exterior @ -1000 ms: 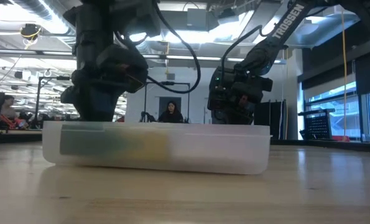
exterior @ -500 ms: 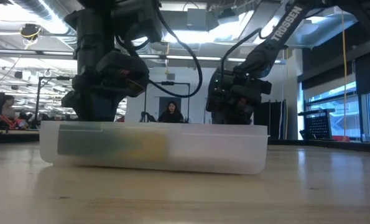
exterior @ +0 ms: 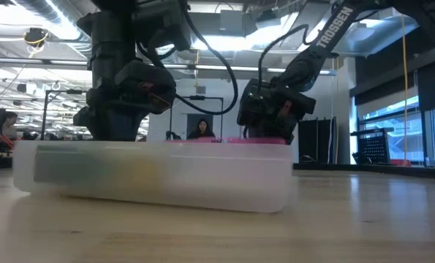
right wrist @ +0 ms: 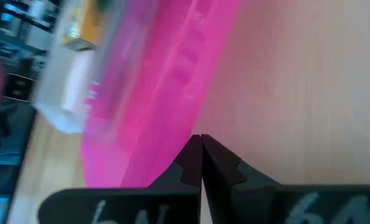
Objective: Pack school essentials
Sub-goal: Close the cover of the school supply organizer
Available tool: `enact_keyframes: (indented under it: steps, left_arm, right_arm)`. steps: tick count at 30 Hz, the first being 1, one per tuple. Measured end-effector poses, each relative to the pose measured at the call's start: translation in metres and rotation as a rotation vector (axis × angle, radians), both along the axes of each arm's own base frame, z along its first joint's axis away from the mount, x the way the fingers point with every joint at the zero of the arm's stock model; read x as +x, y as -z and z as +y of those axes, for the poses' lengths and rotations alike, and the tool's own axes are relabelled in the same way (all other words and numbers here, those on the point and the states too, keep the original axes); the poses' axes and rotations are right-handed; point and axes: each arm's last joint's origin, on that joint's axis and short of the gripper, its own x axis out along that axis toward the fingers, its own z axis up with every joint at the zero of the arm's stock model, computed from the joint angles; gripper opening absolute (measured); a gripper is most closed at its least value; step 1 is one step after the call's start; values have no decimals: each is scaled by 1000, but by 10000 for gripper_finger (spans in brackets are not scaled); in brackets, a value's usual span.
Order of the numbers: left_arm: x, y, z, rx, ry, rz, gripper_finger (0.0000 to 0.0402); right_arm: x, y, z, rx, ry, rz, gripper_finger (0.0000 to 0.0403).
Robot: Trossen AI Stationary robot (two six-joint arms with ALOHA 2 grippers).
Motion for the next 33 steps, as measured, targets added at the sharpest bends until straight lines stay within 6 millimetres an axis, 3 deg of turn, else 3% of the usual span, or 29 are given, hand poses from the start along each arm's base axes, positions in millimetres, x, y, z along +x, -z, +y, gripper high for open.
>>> enact_keyframes:
  steps: [16, 27, 33]
  left_arm:
    - [0, 0, 1, 27, -19, -2, 94]
    - [-1, 0, 1, 47, -22, -1, 94]
    - [-1, 0, 2, 55, -1, 2, 94]
  right_arm:
    - [11, -11, 13, 124, -73, -62, 7]
    - [44, -42, 45, 119, -171, -144, 7]
    - [51, -46, 61, 78, -177, -130, 7]
